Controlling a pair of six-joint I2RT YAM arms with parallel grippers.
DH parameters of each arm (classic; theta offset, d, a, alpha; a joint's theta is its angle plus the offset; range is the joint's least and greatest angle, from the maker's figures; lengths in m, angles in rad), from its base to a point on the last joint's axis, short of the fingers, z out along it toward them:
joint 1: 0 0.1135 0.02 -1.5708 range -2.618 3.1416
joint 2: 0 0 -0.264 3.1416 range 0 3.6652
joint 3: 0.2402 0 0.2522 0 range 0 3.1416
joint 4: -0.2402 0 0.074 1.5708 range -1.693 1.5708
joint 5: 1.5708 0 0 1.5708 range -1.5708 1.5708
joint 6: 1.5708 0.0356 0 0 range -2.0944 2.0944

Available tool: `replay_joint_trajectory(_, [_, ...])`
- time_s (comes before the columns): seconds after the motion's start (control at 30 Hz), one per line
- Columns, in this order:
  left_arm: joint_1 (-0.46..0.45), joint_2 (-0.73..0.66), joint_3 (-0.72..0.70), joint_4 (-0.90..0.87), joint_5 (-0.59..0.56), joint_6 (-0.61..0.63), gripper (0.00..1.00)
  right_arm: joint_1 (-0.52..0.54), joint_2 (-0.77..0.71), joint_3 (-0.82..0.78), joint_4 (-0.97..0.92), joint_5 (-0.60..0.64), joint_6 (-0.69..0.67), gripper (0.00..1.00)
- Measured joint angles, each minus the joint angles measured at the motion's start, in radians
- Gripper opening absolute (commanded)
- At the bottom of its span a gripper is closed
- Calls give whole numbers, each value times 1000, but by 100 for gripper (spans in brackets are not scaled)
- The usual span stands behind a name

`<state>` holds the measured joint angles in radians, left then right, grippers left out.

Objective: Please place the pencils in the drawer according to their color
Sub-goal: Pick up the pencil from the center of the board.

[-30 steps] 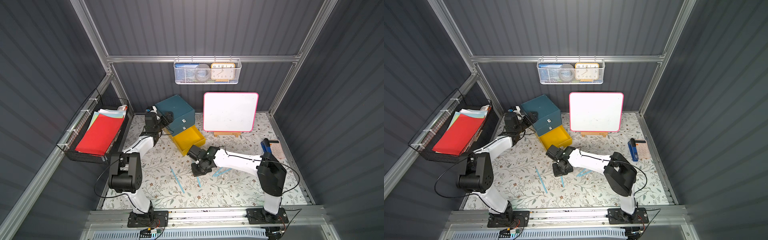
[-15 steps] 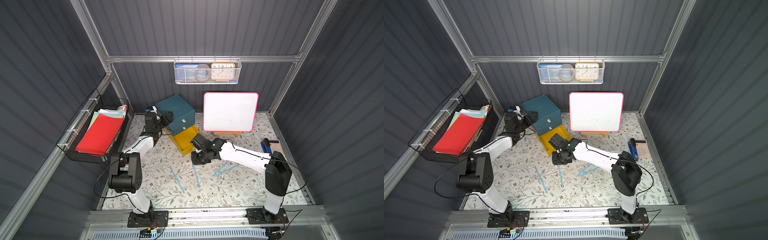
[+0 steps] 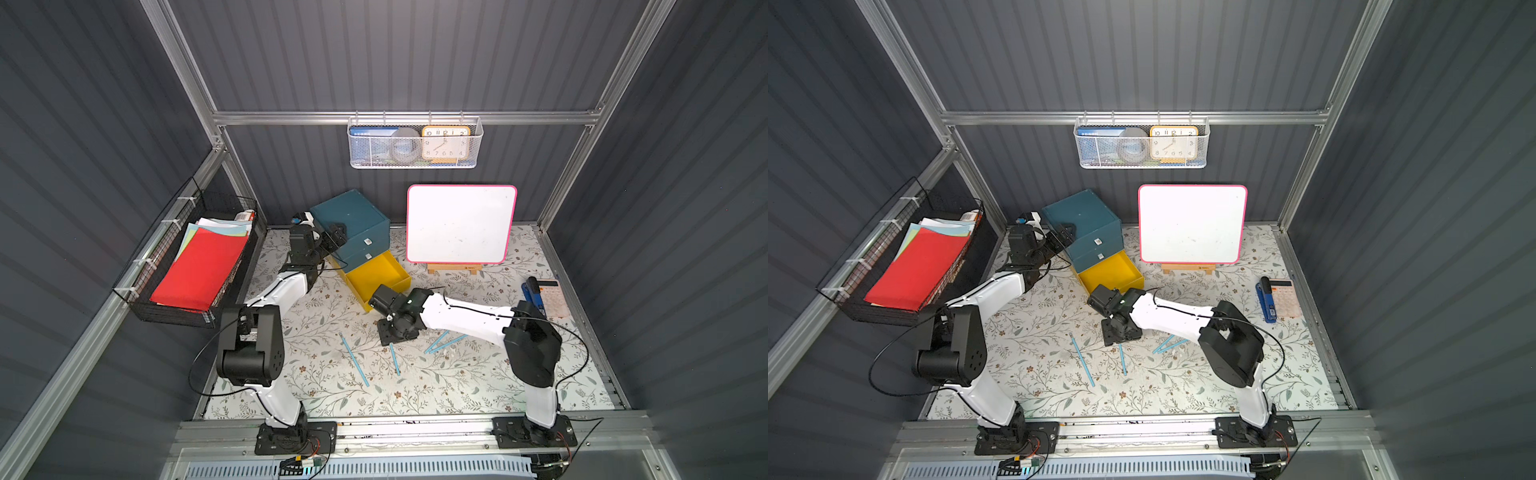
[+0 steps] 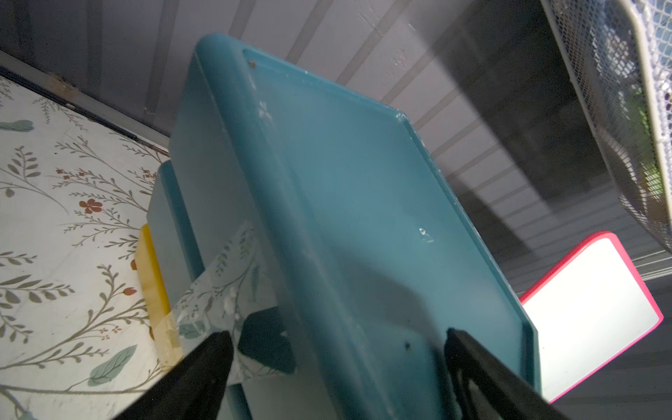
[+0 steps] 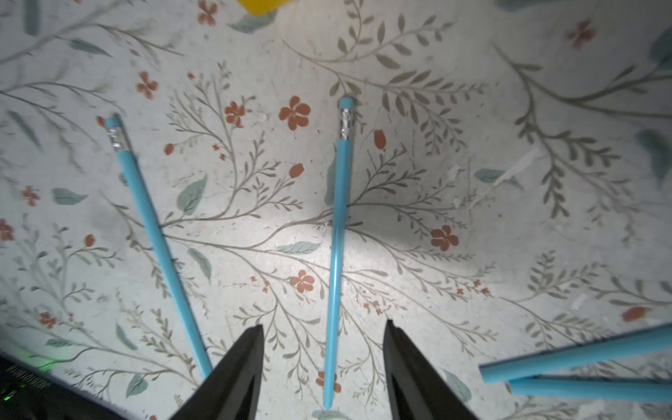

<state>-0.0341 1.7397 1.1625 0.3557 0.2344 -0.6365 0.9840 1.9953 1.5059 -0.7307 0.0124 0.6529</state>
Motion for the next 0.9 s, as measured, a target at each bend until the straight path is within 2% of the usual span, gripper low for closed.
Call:
replay_joint_trajectory(0.2, [0, 0, 0, 0, 2, 0, 96, 3, 93, 12, -30, -12, 0, 50])
replay_joint_trajectory(0.6, [0, 0, 0, 0, 2, 0, 96, 19, 136, 71, -95, 26, -15, 35])
replay_joint_trajectory(0.7, [0, 0, 0, 0, 2, 0, 96, 24, 139, 73, -102, 37, -14, 27])
replay_joint_trajectory(0.9, [0, 0, 0, 1, 5, 0, 96, 32, 143, 78, -111, 40, -11, 6])
